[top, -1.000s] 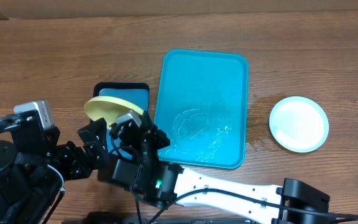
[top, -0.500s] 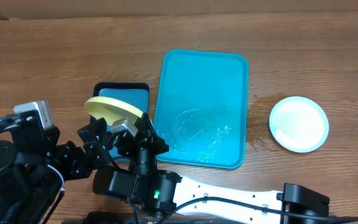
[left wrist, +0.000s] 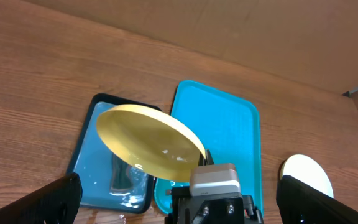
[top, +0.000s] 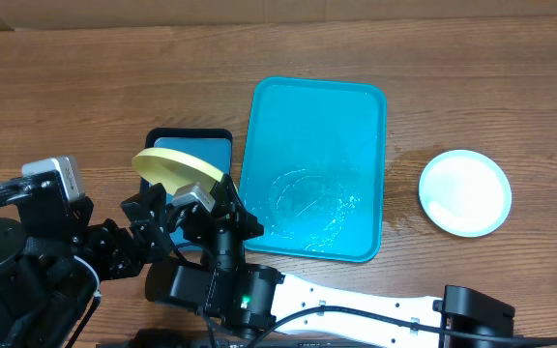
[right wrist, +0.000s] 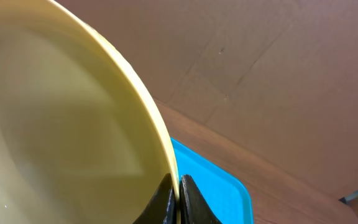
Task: Clean dirty plates on tray and stack at the side
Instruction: 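Lift the yellow plate with the right gripper and tilt it over the soapy tray, then carry the yellow plate right and stack it on the light-blue plate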
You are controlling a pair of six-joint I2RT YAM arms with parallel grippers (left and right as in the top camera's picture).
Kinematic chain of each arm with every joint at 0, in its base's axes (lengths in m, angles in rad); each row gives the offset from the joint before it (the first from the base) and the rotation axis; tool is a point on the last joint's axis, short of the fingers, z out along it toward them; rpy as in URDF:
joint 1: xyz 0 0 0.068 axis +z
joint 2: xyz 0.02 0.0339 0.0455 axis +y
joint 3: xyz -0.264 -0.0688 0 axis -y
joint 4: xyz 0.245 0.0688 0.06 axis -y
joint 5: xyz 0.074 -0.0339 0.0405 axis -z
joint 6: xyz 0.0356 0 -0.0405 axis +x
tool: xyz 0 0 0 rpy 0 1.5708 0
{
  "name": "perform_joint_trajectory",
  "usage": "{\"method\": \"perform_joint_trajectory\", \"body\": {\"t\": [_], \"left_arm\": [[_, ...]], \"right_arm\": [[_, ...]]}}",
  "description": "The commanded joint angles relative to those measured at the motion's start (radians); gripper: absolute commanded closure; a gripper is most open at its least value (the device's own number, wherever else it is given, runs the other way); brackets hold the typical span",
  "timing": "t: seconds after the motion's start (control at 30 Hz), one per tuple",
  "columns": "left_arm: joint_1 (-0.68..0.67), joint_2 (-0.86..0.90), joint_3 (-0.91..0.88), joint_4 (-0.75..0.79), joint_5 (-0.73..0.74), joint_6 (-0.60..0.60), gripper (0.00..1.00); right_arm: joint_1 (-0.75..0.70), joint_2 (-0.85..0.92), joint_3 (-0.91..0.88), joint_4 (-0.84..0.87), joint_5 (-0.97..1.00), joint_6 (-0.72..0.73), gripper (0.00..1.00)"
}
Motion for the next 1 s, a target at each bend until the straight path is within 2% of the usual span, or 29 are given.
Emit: {"method": "perform_joint_trajectory", "body": {"t": [0.0, 0.1, 0.17, 0.3, 0.5, 0.63, 0.77, 0.97], "left_arm": [[0.004, 0.002, 0.012, 0.005, 0.000, 0.019, 0.00], [0.004, 0.002, 0.011, 0.003, 0.000, 0.019, 0.00], [0.004, 0.002, 0.010, -0.004, 0.000, 0.019, 0.01], [0.004, 0.002, 0.009, -0.020, 0.000, 0.019, 0.00], [0.004, 0.002, 0.009, -0.023, 0.000, 0.019, 0.00], [0.004, 0.002, 0.009, -0.023, 0.000, 0.019, 0.00], [0.004, 0.002, 0.009, -0.023, 0.000, 0.019, 0.00], [0.004, 0.002, 0.009, -0.023, 0.000, 0.019, 0.00]], "right_arm": [[0.005, -0.042, 0.031, 0.008, 0.032, 0.009, 0.96], [-0.004, -0.042, 0.031, -0.016, 0.006, 0.101, 0.96], [-0.029, -0.042, 0.031, -0.072, -0.098, 0.238, 0.96], [-0.141, -0.046, 0.032, -0.124, -0.434, 0.454, 0.96], [-0.398, -0.189, 0.043, -0.115, -0.943, 0.541, 0.96], [-0.626, -0.328, 0.043, -0.138, -1.252, 0.541, 0.96], [-0.960, -0.422, 0.043, -0.317, -1.472, 0.589, 0.96], [-1.423, -0.380, 0.027, -0.675, -1.495, 0.533, 0.96]]}}
